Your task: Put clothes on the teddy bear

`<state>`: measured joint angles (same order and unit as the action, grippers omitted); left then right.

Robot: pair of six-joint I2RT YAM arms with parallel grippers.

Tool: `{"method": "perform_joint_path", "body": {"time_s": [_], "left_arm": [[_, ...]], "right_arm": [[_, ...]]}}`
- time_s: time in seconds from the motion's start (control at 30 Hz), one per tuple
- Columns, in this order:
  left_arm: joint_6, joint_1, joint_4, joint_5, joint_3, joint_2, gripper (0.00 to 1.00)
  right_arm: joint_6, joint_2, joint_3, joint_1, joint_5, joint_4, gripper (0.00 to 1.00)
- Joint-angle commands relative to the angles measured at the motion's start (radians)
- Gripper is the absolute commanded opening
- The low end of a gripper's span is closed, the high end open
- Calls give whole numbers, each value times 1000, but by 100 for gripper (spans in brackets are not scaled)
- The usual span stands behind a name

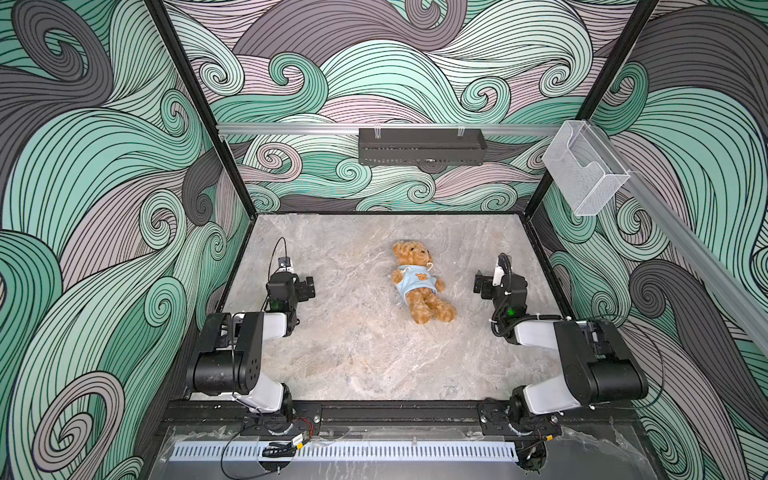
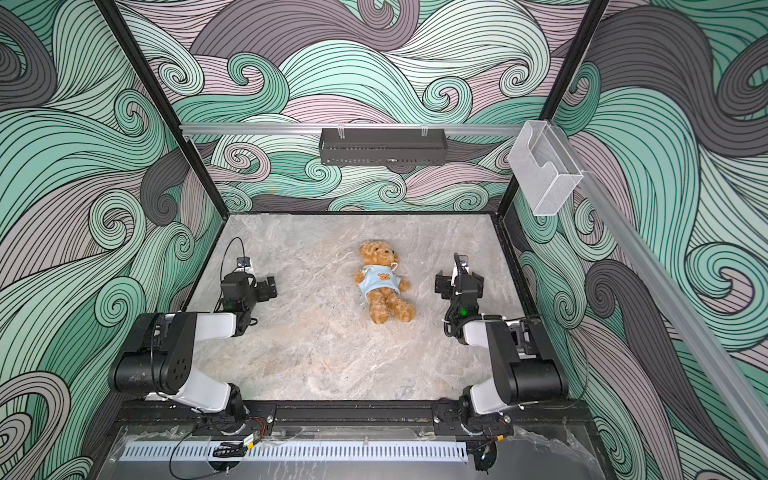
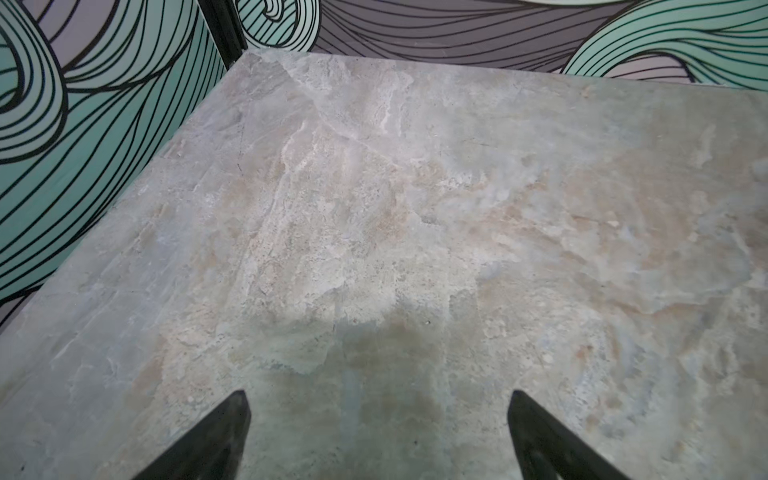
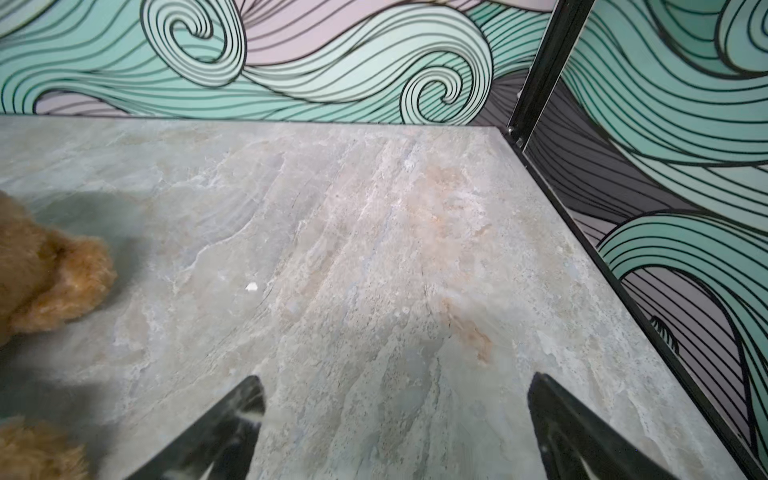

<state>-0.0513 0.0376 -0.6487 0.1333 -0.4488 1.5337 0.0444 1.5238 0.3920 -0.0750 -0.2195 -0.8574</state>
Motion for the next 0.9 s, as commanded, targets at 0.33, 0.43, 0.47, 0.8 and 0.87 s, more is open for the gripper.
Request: {"method": "perform_joint_path", "body": {"time_s": [0.33, 0.43, 0.47, 0.8, 0.87], "left_arm": [[12, 6, -5, -27, -31, -8, 98], [12, 6, -4, -28, -31, -8, 99], [12, 7, -4, -28, -31, -8, 99], [11, 6, -4, -28, -30, -7, 99], [12, 6, -4, -28, -31, -8, 99]], "right_arm": [[-12, 9, -4, 18, 62, -16, 99], [-12, 8, -4, 18, 63, -11, 99], [-13, 10, -4, 18, 63, -17, 99], [-12, 10, -4, 18, 63, -16, 99], [-12, 9, -4, 18, 63, -16, 99]]}}
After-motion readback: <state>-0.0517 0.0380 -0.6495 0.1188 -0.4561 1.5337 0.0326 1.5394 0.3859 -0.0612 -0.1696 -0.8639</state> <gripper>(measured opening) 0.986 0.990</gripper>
